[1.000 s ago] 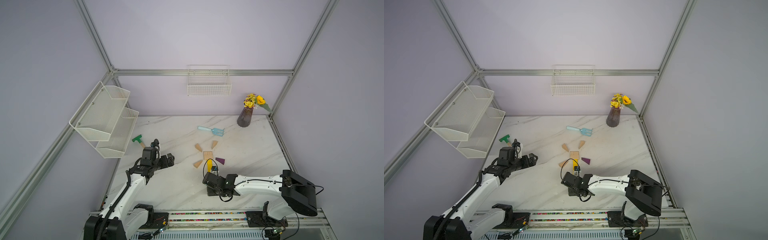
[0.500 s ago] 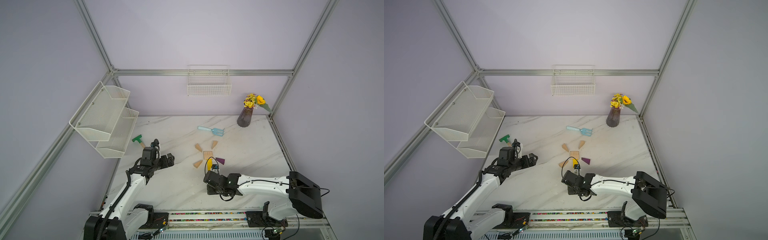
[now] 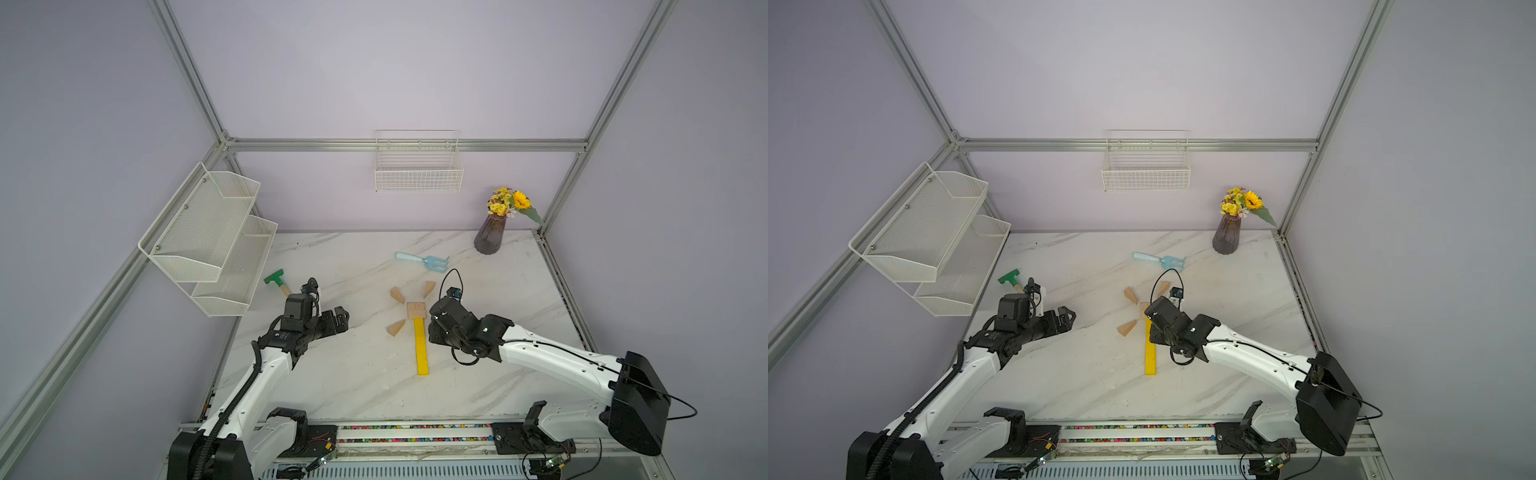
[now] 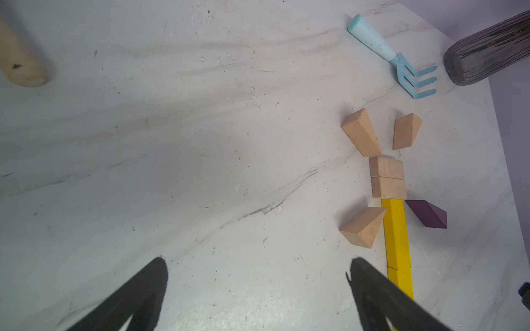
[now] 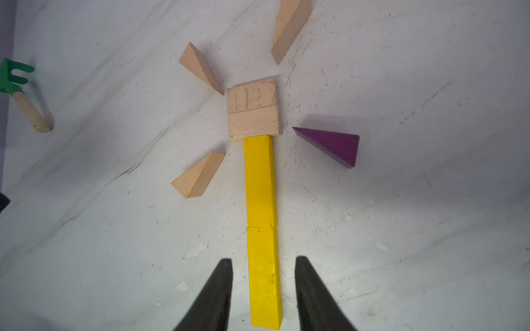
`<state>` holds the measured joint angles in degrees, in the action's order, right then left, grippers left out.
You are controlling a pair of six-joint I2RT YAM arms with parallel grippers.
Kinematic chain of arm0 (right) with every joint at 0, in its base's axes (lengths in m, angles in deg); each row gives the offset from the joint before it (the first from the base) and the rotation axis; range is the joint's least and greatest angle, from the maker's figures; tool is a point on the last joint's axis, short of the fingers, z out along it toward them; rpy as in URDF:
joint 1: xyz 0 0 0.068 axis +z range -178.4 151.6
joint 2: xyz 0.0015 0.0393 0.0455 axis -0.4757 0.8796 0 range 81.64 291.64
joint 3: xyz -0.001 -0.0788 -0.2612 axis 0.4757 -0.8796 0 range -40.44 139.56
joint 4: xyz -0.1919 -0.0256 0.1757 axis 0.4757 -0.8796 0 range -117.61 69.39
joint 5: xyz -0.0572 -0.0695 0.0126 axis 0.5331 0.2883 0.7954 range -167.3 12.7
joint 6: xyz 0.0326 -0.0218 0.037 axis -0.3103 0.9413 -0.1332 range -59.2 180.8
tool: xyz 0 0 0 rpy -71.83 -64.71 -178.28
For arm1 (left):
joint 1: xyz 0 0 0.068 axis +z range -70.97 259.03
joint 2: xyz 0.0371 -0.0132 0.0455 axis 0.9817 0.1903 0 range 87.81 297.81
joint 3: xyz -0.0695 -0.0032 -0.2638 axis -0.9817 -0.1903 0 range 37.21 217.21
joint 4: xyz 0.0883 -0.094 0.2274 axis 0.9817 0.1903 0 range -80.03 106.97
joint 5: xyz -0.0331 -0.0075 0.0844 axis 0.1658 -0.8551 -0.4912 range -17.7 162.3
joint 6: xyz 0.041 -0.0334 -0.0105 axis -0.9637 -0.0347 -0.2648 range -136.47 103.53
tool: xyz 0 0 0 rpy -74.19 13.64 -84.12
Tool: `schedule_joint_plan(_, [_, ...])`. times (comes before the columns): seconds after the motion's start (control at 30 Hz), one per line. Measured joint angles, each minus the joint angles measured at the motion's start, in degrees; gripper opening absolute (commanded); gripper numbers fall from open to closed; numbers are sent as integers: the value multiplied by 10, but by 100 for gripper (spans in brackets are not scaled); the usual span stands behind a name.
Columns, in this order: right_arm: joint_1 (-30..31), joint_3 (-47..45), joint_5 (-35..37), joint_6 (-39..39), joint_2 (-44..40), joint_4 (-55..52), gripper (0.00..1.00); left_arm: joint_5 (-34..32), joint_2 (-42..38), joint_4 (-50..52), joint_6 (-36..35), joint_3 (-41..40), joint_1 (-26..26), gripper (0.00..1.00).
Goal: Assemble a small pinwheel with building blocks
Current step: Adjust the building block at the center of the board.
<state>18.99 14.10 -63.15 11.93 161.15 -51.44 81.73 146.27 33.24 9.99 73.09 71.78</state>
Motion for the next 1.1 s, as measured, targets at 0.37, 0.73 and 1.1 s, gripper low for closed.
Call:
schedule_joint_plan(0.37, [-37,13,-48,60,123,50,60,0,-2,0,0,0,0,100])
schedule_joint_plan(0.73, [-31,12,-84,61,144,88,63,0,-2,0,0,0,0,100])
schedule_joint_plan(1.1, [-16,6,-100,55,176,104,64,0,-2,0,0,-2,0,100])
